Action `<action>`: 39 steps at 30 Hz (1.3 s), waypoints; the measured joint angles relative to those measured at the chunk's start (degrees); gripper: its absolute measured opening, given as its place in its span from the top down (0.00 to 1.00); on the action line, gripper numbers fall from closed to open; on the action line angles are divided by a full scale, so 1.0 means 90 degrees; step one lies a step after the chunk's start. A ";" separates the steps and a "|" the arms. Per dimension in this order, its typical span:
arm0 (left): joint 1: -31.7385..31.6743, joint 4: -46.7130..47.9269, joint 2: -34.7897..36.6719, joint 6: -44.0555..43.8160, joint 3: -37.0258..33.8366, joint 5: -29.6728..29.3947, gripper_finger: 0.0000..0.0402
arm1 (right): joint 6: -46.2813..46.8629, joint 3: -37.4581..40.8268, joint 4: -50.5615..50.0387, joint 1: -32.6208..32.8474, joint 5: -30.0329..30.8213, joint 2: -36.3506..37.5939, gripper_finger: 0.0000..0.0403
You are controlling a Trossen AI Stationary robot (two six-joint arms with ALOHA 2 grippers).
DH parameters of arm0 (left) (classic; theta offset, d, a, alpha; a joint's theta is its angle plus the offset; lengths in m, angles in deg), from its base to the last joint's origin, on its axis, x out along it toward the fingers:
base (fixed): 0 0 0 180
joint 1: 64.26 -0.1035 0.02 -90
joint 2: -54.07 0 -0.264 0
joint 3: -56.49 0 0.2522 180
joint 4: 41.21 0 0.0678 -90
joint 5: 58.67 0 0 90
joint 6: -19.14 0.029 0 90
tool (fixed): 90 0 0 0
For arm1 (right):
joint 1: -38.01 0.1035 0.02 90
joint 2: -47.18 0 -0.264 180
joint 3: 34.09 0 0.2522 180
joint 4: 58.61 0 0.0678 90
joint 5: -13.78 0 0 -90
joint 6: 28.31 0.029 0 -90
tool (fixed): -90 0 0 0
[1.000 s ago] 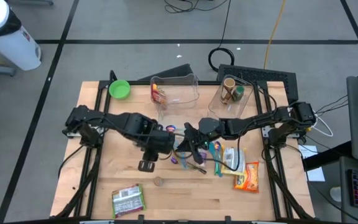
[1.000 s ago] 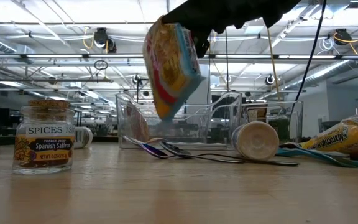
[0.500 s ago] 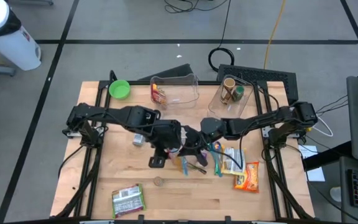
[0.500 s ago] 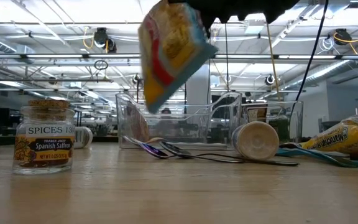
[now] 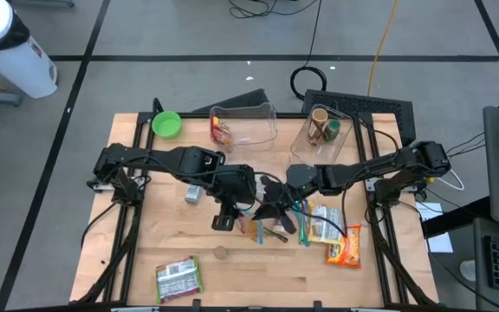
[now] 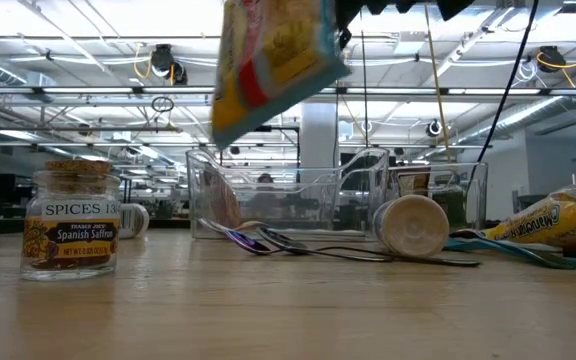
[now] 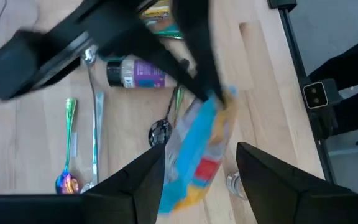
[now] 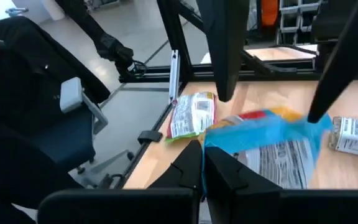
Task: Pick & Place Food Item
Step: Put the blue noodle pack into the top left transparent bin
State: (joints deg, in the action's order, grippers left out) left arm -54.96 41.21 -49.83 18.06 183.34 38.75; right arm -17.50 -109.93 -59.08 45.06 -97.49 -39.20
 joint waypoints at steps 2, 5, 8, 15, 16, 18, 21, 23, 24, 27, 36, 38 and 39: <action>-0.0002 -0.0019 0.0000 -0.0016 0.0000 -0.0012 0.48 | -0.0030 -0.0010 0.0021 0.0014 0.0000 0.0020 1.00; 0.0000 -0.0142 0.0000 -0.0056 -0.0002 -0.0012 0.48 | -0.0030 0.0000 -0.0230 0.0023 0.0005 0.0135 1.00; -0.0009 -0.0306 0.0000 -0.0080 -0.0002 -0.0005 0.48 | -0.0079 -0.0006 -0.0314 0.0022 0.0022 0.0223 1.00; -0.0061 -0.0345 -0.0002 -0.0104 -0.0002 -0.0009 0.48 | -0.0135 -0.0005 -0.0612 0.0020 0.0043 0.0446 1.00; -0.0075 -0.0381 0.0000 -0.0104 -0.0002 -0.0009 0.48 | -0.0139 -0.0005 -0.0650 0.0020 0.0053 0.0485 1.00; -0.0097 -0.0493 0.0000 -0.0187 -0.0002 -0.0006 0.48 | -0.0174 -0.0005 -0.0748 0.0022 0.0189 0.0560 1.00; -0.0134 -0.0604 0.0000 -0.0372 -0.0005 0.0062 0.48 | -0.0348 -0.0005 -0.0874 0.0022 0.0399 0.0662 1.00; -0.0162 -0.0577 0.0000 -0.0378 -0.0005 0.0310 0.48 | -0.0451 0.0000 -0.0864 0.0022 0.0599 0.0799 1.00; -0.0162 -0.0572 0.0000 -0.0372 -0.0007 0.0367 0.48 | -0.0483 0.0000 -0.0815 0.0022 0.0665 0.0874 1.00; -0.0155 -0.0706 0.0000 -0.0346 -0.0007 0.0280 0.48 | -0.0516 -0.0002 -0.0783 -0.0030 0.0696 0.1111 1.00; -0.0356 -0.1093 0.0000 -0.0288 -0.0007 0.0344 0.48 | -0.0565 -0.0002 -0.0673 0.0019 0.0680 0.1196 1.00; -0.0410 -0.1128 -0.0002 -0.0291 -0.0007 0.0375 0.48 | -0.0561 -0.0002 -0.0642 0.0022 0.0676 0.1191 1.00; -0.0444 -0.1134 -0.0002 -0.0294 -0.0007 0.0378 0.48 | -0.0555 -0.0002 -0.0632 0.0020 0.0677 0.1194 1.00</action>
State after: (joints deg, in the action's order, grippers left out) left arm -58.95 31.00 -49.85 15.41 183.28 42.16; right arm -22.50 -109.96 -64.77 45.24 -91.40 -28.45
